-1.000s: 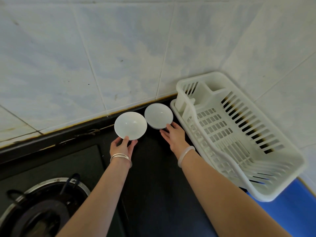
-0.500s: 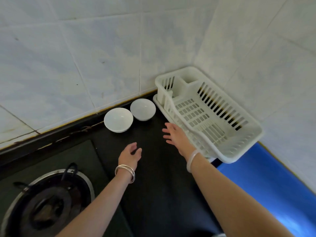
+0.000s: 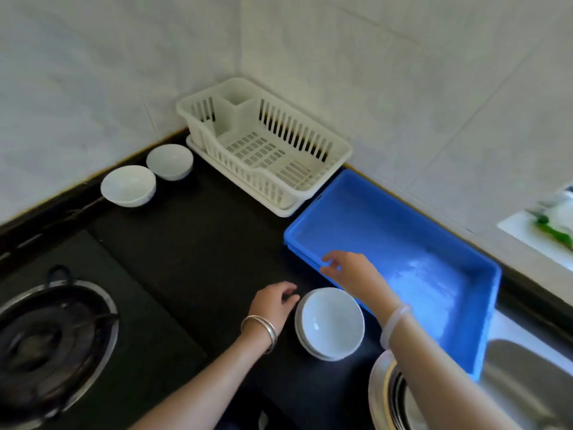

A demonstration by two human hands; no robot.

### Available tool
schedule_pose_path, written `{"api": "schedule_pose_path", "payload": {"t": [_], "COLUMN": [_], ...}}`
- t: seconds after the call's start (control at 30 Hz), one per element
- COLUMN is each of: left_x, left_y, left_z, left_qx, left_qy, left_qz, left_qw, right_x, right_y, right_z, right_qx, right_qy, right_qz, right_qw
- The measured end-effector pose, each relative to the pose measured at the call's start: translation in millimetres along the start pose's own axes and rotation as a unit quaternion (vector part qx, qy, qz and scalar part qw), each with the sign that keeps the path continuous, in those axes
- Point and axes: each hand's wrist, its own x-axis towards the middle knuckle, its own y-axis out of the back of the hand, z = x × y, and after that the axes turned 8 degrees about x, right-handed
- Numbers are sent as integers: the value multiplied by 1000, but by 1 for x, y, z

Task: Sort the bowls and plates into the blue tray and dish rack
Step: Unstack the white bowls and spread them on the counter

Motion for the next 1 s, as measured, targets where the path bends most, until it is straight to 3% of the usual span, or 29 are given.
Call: {"api": "schedule_pose_path", "payload": {"t": [0.2, 0.47, 0.63, 1.0], "left_x": [-19, -26, -29, -27], "left_y": [-23, -24, -27, -33], "left_z": [6, 6, 7, 22], "left_qx": [39, 11, 29, 99], "left_qy": [3, 23, 39, 49], "left_qz": [14, 25, 22, 104], "left_qw": [999, 999, 999, 988], "right_x": [-41, -50, -62, -81], "right_y": [-13, -29, -22, 4], "right_z": [50, 53, 61, 72], "right_qx": [-50, -115, -68, 7], "right_qy": [-59, -36, -27, -41], "right_qz": [30, 71, 94, 163], "right_qw": [997, 990, 993, 986]}}
